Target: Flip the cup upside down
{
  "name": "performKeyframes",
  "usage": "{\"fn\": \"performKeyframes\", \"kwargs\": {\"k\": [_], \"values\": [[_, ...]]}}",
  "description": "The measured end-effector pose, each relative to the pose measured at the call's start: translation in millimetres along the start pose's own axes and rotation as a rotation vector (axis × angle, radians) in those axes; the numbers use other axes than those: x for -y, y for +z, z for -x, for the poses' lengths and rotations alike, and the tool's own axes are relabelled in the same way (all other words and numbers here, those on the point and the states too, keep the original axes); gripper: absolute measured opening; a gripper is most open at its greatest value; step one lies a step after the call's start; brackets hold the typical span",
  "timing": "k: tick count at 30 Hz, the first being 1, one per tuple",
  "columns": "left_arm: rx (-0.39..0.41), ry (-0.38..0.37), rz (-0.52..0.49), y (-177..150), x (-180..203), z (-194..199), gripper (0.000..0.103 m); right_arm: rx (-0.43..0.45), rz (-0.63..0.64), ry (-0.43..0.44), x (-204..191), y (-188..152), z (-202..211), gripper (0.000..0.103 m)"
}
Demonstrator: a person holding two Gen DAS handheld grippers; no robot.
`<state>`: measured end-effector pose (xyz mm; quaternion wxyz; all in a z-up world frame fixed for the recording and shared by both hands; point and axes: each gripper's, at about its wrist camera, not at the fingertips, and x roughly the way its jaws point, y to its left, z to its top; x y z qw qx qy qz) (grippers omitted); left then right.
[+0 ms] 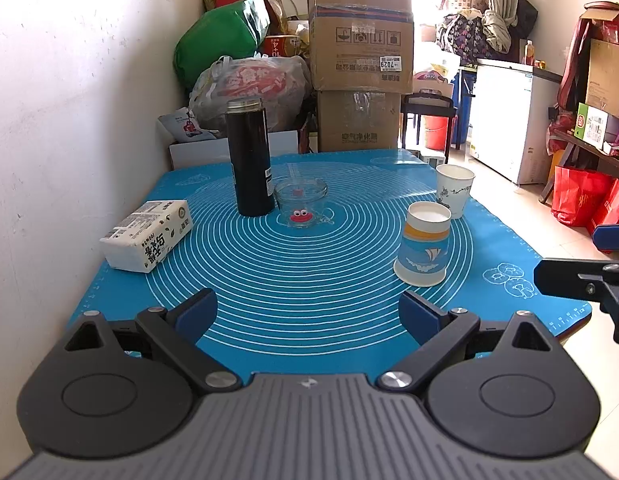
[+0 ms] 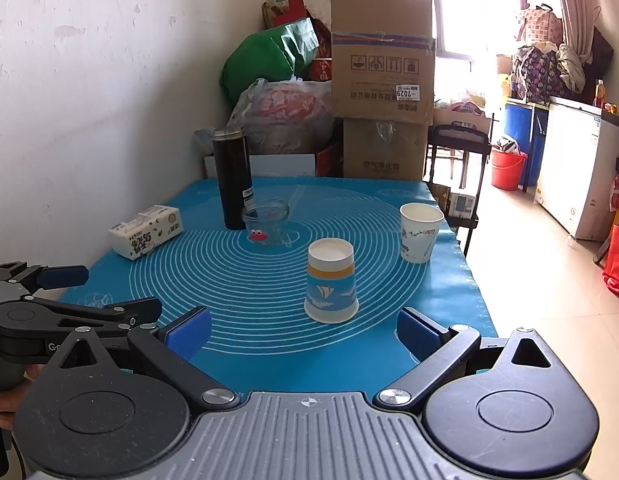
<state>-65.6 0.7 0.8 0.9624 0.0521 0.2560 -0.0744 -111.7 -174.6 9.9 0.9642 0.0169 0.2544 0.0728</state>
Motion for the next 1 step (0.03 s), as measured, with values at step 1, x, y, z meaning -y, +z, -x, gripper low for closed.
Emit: {"fn": "performKeyframes", "kwargs": {"k": [1], "values": [[0.0,0.0,0.001,0.0,-0.1,-0.1,0.096,0.0,0.0,0.0,-0.1,-0.1,-0.1,0.1]]}}
